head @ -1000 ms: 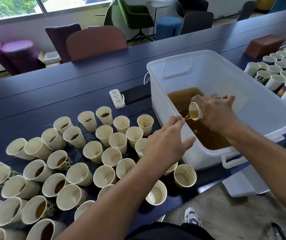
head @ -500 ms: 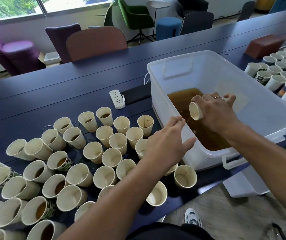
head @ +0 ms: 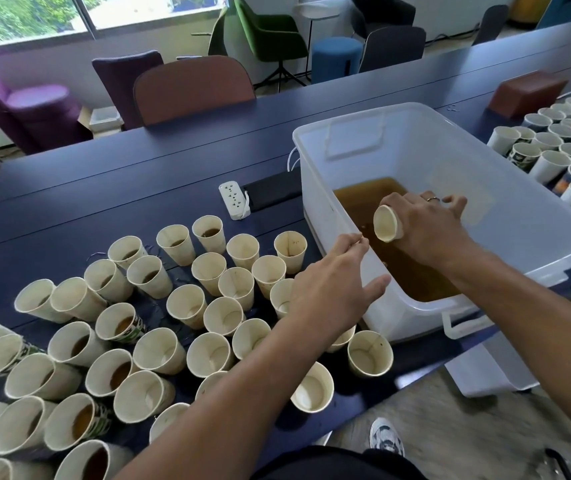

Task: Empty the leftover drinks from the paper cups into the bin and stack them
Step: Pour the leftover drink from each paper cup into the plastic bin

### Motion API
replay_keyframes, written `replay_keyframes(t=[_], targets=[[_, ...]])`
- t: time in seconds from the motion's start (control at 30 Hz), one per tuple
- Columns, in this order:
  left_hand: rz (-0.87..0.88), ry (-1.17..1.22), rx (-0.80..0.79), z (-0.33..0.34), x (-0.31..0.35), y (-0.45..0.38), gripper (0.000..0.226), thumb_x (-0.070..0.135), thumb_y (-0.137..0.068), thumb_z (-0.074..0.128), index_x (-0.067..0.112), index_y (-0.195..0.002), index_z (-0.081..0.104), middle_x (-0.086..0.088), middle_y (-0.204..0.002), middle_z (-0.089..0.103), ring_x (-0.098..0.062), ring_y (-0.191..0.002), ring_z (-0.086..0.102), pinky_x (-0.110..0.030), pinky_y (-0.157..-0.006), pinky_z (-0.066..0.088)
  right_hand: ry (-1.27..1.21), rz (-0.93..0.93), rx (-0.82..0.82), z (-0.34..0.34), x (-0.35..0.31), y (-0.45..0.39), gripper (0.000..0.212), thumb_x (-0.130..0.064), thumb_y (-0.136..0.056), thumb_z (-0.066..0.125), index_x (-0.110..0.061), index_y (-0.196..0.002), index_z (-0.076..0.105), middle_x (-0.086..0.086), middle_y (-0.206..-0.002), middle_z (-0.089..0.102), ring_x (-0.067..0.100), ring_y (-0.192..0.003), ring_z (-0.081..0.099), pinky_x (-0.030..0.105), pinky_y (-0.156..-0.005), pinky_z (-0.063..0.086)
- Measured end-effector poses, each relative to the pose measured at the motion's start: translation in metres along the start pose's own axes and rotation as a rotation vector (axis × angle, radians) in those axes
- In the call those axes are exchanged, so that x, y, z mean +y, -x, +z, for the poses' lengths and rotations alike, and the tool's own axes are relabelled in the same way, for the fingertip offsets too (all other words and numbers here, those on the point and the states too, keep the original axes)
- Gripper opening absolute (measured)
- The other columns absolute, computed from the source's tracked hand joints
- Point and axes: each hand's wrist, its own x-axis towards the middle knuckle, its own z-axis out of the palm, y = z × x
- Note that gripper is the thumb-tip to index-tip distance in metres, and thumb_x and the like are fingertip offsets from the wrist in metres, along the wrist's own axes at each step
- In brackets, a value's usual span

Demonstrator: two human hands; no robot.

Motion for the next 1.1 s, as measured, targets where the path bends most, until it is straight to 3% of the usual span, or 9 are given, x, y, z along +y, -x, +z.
replay_keyframes(t=[0.23, 0.4, 0.53, 0.63, 0.73, 0.8, 0.97, 1.03, 1.1], targets=[[0.038, 0.120, -0.045, -0.011, -0.014, -0.004, 0.066, 0.058, -0.095, 0.058, 0.030, -0.152, 0.041, 0.018, -0.155, 0.036, -0.014, -0.126, 0.055, -0.042, -0.100, 0.053, -0.294, 0.122, 0.113, -0.034, -0.016, -0.007, 0.063, -0.037, -0.080, 0.079, -0.023, -0.131, 0.046, 0.011, -0.125, 0.058, 0.035, -0.115, 0.053, 0.053, -0.096, 0.031], [-0.060, 0.359, 0.169, -0.024, -0.034, 0.006, 0.068, 0.053, -0.091, 0.068, 0.034, -0.150, 0.039, 0.015, -0.139, 0.052, -0.008, -0.096, 0.065, -0.039, -0.087, 0.058, -0.700, 0.127, 0.250, -0.083, -0.066, -0.002, 0.072, -0.049, -0.076, 0.080, -0.024, -0.135, 0.047, 0.009, -0.136, 0.049, 0.028, -0.123, 0.046, 0.056, -0.104, 0.039], [-0.150, 0.525, 0.338, -0.036, -0.051, 0.027, 0.071, 0.047, -0.085, 0.076, 0.036, -0.144, 0.039, 0.028, -0.121, 0.055, 0.001, -0.085, 0.066, -0.009, -0.070, 0.047, -0.955, 0.039, 0.073, -0.097, -0.116, 0.010, 0.073, -0.048, -0.072, 0.081, -0.027, -0.133, 0.046, -0.008, -0.122, 0.052, 0.004, -0.102, 0.052, 0.018, -0.084, 0.048], [-0.210, 0.609, 0.388, -0.037, -0.066, 0.046, 0.066, 0.040, -0.081, 0.082, 0.037, -0.134, 0.043, 0.031, -0.111, 0.059, 0.004, -0.084, 0.066, -0.014, -0.071, 0.051, -1.124, -0.054, -0.073, -0.087, -0.149, 0.018, 0.072, -0.056, -0.065, 0.076, -0.035, -0.125, 0.043, -0.026, -0.110, 0.051, -0.006, -0.103, 0.054, 0.007, -0.075, 0.047], [-0.307, 0.663, 0.418, -0.033, -0.085, 0.066, 0.068, 0.039, -0.075, 0.086, 0.030, -0.129, 0.046, 0.019, -0.112, 0.064, 0.000, -0.083, 0.067, -0.037, -0.079, 0.058, -1.155, -0.104, -0.206, -0.066, -0.174, 0.019, 0.067, -0.053, -0.069, 0.077, -0.042, -0.123, 0.041, -0.034, -0.106, 0.051, -0.010, -0.101, 0.054, 0.007, -0.073, 0.049], [-0.369, 0.670, 0.445, -0.030, -0.099, 0.080, 0.072, 0.046, -0.071, 0.084, 0.030, -0.130, 0.046, 0.016, -0.115, 0.064, -0.002, -0.084, 0.068, -0.042, -0.082, 0.058, -1.198, -0.123, -0.319, -0.056, -0.184, 0.018, 0.067, -0.057, -0.067, 0.078, -0.043, -0.123, 0.045, -0.036, -0.103, 0.056, -0.009, -0.100, 0.057, 0.010, -0.074, 0.051], [-0.454, 0.518, 0.513, -0.027, -0.133, 0.108, 0.066, 0.031, -0.076, 0.086, 0.032, -0.128, 0.047, 0.025, -0.102, 0.062, 0.005, -0.080, 0.063, -0.028, -0.076, 0.052, -1.246, -0.124, -0.596, -0.048, -0.198, 0.007, 0.041, -0.071, -0.089, 0.046, -0.042, -0.109, 0.067, -0.021, -0.103, 0.070, 0.003, -0.097, 0.064, 0.026, -0.078, 0.048], [-0.462, 0.471, 0.540, -0.027, -0.142, 0.115, 0.067, 0.033, -0.076, 0.086, 0.032, -0.132, 0.048, 0.022, -0.102, 0.063, -0.001, -0.083, 0.064, -0.026, -0.075, 0.052, -1.128, -0.127, -0.510, -0.045, -0.206, 0.000, 0.026, -0.051, -0.097, 0.053, -0.035, -0.101, 0.073, -0.012, -0.092, 0.073, 0.009, -0.084, 0.063, 0.033, -0.075, 0.049], [-0.457, 0.445, 0.567, -0.026, -0.149, 0.119, 0.070, 0.034, -0.076, 0.086, 0.034, -0.134, 0.047, 0.018, -0.108, 0.065, -0.008, -0.088, 0.065, -0.024, -0.076, 0.052, -1.020, -0.172, -0.440, -0.040, -0.214, -0.008, 0.010, -0.034, -0.096, 0.063, -0.035, -0.095, 0.074, -0.014, -0.079, 0.071, 0.003, -0.070, 0.060, 0.035, -0.074, 0.050]])
